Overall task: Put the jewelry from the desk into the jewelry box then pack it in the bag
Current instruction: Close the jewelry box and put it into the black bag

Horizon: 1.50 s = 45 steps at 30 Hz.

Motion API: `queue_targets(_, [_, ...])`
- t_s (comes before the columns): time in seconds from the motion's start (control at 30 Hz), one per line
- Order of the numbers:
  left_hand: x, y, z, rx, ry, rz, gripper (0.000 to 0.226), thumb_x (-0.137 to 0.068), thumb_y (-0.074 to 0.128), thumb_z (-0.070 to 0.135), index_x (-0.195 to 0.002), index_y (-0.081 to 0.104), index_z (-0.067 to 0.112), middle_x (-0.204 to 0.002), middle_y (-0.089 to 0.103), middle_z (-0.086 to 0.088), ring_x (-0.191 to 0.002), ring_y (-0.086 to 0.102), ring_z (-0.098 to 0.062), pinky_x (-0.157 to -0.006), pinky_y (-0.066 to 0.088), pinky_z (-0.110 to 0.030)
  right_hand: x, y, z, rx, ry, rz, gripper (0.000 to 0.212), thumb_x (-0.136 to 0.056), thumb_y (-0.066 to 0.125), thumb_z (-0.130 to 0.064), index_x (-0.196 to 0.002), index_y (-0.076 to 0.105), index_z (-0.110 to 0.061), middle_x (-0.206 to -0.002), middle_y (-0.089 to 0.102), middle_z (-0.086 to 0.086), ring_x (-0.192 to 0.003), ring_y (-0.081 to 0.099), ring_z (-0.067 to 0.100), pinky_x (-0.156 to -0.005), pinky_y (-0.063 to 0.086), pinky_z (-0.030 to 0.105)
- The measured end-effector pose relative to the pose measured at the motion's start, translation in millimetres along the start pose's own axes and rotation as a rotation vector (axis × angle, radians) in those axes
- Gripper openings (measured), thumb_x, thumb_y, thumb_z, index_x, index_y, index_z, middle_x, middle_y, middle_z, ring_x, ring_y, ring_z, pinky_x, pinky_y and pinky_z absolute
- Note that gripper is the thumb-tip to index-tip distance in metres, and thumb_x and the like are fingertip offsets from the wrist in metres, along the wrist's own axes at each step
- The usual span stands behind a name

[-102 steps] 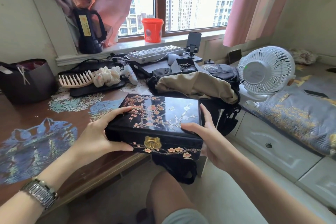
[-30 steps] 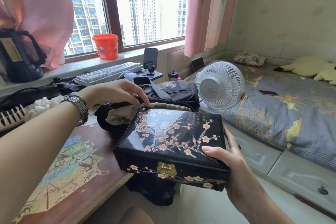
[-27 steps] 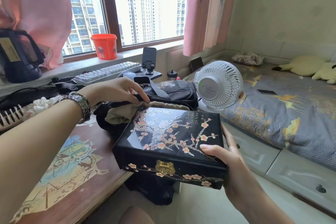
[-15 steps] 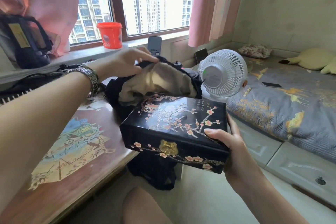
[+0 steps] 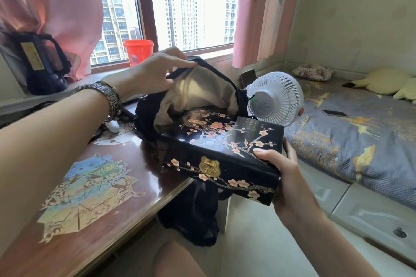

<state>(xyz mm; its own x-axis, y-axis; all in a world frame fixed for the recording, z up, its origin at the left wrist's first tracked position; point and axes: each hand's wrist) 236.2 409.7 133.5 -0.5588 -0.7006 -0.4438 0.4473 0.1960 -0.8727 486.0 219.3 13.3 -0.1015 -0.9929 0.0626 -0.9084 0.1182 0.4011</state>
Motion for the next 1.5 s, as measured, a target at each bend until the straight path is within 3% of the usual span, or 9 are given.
queue_targets(0.23, [12, -3, 7, 0.063, 0.106, -0.036, 0.065, -0.075, 0.070, -0.010, -0.124, 0.052, 0.029, -0.107, 0.054, 0.003, -0.088, 0.053, -0.019, -0.077, 0.054, -0.040, -23, 28, -2, -0.120, -0.122, 0.169, 0.060, -0.073, 0.069, -0.006, -0.120, 0.048, -0.037, -0.113, 0.067, 0.014, -0.077, 0.070, 0.024, -0.064, 0.058, 0.040])
queue_targets(0.4, [14, -2, 7, 0.089, 0.114, -0.070, 0.067, -0.076, 0.071, -0.007, -0.122, 0.049, 0.036, -0.106, 0.052, 0.003, -0.082, 0.050, 0.003, -0.070, 0.047, -0.017, -43, 50, 13, -0.207, -0.168, 0.317, 0.085, -0.063, 0.076, -0.011, -0.133, 0.037, -0.039, -0.114, 0.065, 0.009, -0.091, 0.070, 0.028, -0.076, 0.059, 0.049])
queue_targets(0.53, [12, 1, 9, 0.104, 0.134, -0.074, 0.066, -0.075, 0.072, -0.006, -0.121, 0.052, 0.038, -0.107, 0.054, 0.003, -0.082, 0.049, 0.000, -0.072, 0.048, -0.029, -57, 72, 26, -0.211, -0.119, 0.439, 0.104, -0.044, 0.080, -0.028, -0.132, 0.030, -0.051, -0.129, 0.049, 0.009, -0.096, 0.066, 0.026, -0.082, 0.058, 0.046])
queue_targets(0.67, [12, 1, 7, 0.115, 0.131, -0.071, 0.065, -0.075, 0.072, -0.007, -0.123, 0.053, 0.033, -0.106, 0.054, 0.002, -0.085, 0.050, -0.008, -0.076, 0.051, -0.039, -63, 94, 32, -0.082, -0.106, 0.493, 0.100, -0.061, 0.081, -0.029, -0.139, 0.022, -0.050, -0.136, 0.031, 0.008, -0.092, 0.054, 0.013, -0.091, 0.050, 0.037])
queue_targets(0.83, [13, 4, 6, 0.144, 0.141, -0.072, 0.070, -0.075, 0.075, 0.003, -0.123, 0.050, 0.047, -0.102, 0.055, 0.007, -0.091, 0.054, -0.024, -0.078, 0.052, -0.050, -69, 117, 40, -0.111, -0.079, 0.498, 0.102, -0.069, 0.080, -0.029, -0.141, 0.012, -0.052, -0.141, 0.020, 0.008, -0.083, 0.050, 0.009, -0.062, 0.041, 0.017])
queue_targets(1.0, [14, 12, 11, 0.169, 0.125, -0.076, 0.059, -0.079, 0.072, 0.006, -0.128, 0.051, 0.032, -0.103, 0.054, 0.009, -0.097, 0.054, -0.024, -0.081, 0.049, -0.038, -74, 139, 52, -0.153, -0.031, 0.488, 0.112, -0.066, 0.083, -0.035, -0.140, 0.001, -0.055, -0.152, 0.006, 0.007, -0.119, 0.047, 0.032, -0.080, 0.044, 0.026])
queue_targets(1.27, [16, 21, -6, 0.118, 0.099, -0.104, 0.065, -0.078, 0.072, 0.003, -0.130, 0.050, 0.034, -0.105, 0.049, 0.015, -0.089, 0.052, -0.020, -0.077, 0.047, -0.025, -49, 96, 78, 0.316, -0.084, 0.114, 0.135, -0.059, 0.086, -0.044, -0.140, -0.021, -0.052, -0.150, 0.000, 0.002, -0.133, 0.025, 0.019, -0.103, 0.026, 0.026])
queue_targets(1.4, [17, 23, -4, 0.102, 0.110, -0.110, 0.068, -0.077, 0.074, 0.006, -0.129, 0.044, 0.039, -0.113, 0.049, 0.004, -0.082, 0.050, -0.007, -0.075, 0.045, -0.011, -52, 74, 94, 0.712, -0.324, 0.250, 0.131, -0.055, 0.080, -0.060, -0.149, -0.009, -0.035, -0.152, -0.006, 0.001, -0.143, -0.001, 0.018, -0.117, 0.013, 0.032])
queue_targets(1.5, [19, 23, -6, 0.081, 0.107, -0.128, 0.070, -0.077, 0.075, 0.011, -0.131, 0.041, 0.040, -0.114, 0.049, 0.005, -0.084, 0.051, -0.015, -0.072, 0.047, -0.018, -59, 71, 100, 0.787, -0.468, 0.278, 0.129, -0.055, 0.075, -0.067, -0.150, -0.002, -0.025, -0.156, -0.012, -0.008, -0.146, -0.009, 0.012, -0.117, 0.014, 0.033])
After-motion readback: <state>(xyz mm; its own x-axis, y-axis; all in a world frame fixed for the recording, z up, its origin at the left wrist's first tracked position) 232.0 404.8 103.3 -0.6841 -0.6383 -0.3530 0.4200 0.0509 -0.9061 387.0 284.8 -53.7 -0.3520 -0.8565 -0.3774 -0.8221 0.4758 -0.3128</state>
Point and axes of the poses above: each hand's wrist, its own x-axis away from the middle knuckle, its own y-axis out of the palm, z = x × y
